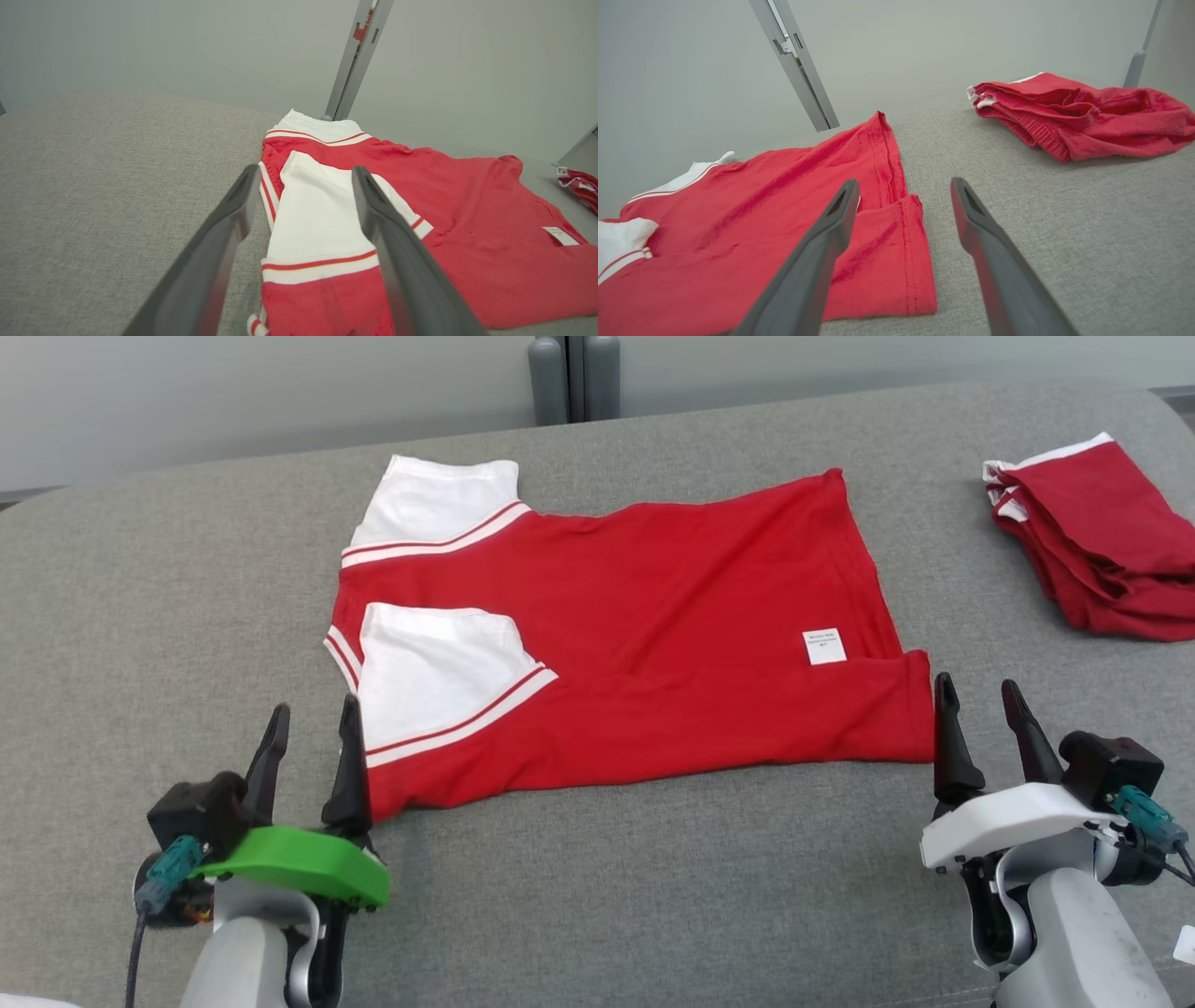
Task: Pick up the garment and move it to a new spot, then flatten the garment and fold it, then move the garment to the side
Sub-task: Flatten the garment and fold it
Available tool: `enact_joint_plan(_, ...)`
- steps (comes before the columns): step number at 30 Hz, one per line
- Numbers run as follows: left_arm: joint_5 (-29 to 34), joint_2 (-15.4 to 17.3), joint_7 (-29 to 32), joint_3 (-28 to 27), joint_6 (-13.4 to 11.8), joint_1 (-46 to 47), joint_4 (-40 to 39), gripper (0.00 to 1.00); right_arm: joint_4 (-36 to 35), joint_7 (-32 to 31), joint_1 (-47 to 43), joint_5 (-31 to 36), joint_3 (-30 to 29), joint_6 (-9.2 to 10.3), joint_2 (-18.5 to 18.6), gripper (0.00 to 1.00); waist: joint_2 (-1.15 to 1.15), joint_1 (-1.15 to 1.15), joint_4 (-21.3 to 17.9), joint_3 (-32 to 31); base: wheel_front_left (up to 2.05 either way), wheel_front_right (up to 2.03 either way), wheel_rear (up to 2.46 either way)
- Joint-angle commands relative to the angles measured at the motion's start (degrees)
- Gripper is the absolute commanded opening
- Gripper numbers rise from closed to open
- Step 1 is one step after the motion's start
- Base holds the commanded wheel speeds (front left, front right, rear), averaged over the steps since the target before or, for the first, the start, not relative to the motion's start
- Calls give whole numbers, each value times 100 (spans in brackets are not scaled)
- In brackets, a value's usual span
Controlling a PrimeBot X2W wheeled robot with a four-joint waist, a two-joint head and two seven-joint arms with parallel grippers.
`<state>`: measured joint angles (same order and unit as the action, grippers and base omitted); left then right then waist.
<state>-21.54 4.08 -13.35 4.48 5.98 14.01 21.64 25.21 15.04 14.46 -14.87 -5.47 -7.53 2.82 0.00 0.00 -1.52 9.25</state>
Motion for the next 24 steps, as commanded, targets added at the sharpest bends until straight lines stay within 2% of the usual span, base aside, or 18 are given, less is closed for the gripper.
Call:
enact_joint_plan(1, -102, 98, 136, -54, 8, -157, -37, 100, -38, 14, -121, 53, -37, 9, 13, 100, 0, 0, 87, -231, 0, 0, 0)
enact_joint_plan(6, -296, 166, 944, -52, -99, -587, -30, 100, -146, -74, -272, 120, -114, 9, 13, 100, 0, 0, 112, -343, 0, 0, 0)
enact_joint_plan(10, -615, 81, 1562, -113, -250, -629, 45, 100, -241, -159, -298, 102, -54, 9, 14, 100, 0, 0, 71, -285, 0, 0, 0)
enact_joint_plan(19, -997, -22, 1931, -168, -481, -384, 153, 100, -285, -344, -164, 164, 16, 9, 13, 100, 0, 0, -126, -26, 0, 0, 0)
enact_joint_plan(20, -1036, -28, 1976, -175, -513, -360, 177, 79, -264, -385, -150, 167, 31, 9, 12, 100, 0, 0, -146, 2, 0, 0, 0)
enact_joint_plan(21, -1062, -34, 1974, -173, -530, -341, 183, 48, -250, -412, -134, 169, 47, 9, 13, 100, 0, 0, -158, 22, 0, 0, 0)
enact_joint_plan(24, -1183, -46, 2017, -211, -602, -318, 241, 9, -143, -532, -76, 194, 38, 9, 14, 100, 0, 0, -184, 85, 0, 0, 0)
